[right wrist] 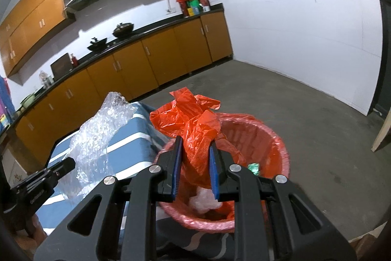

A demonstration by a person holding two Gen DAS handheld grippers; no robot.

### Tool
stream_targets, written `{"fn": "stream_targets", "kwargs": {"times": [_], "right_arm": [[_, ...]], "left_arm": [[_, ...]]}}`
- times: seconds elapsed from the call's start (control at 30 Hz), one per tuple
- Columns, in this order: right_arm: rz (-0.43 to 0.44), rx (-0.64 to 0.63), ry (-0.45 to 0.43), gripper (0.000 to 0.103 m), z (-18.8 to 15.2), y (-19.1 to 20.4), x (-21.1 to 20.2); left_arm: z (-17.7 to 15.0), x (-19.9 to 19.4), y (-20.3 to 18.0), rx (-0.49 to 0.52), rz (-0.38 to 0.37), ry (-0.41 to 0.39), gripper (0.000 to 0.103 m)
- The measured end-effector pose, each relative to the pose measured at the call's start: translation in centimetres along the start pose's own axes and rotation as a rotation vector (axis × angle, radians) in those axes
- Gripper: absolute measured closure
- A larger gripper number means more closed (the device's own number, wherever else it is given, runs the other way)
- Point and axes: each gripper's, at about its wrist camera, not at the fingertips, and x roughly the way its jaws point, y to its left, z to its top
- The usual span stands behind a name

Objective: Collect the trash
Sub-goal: 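Carry the red bag and bubble wrap over the basket and open both tools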

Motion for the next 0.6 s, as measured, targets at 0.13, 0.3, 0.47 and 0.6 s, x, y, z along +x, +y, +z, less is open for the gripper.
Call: {"fn": "stream_targets", "kwargs": {"times": [0.13, 0.3, 0.47, 0.6], "right_arm": [[-0.021, 0.023, 0.007, 0.082, 0.3, -0.9, 0.8], [-0.032, 0.051, 0.013, 0.082, 0.9, -1.7, 1.8], [-0.027, 0.096, 0.028, 0.082, 1.4, -2.6, 3.0], [-0.020, 0.106, 0.043, 0.080, 1.7, -2.7, 3.8]], "left_arm": [[0.1, 1.6, -1.4, 0.002, -0.048, 0.023, 0.097], [0.0, 4.5, -2.5, 0.004, -0.108, 0.072, 0.097], [-0.1, 7.5, -3.7, 0.020, -0.139, 0.117, 0.097], [-0.6, 9.6, -4.5, 0.032, -0.170, 0.163, 0.094]]}}
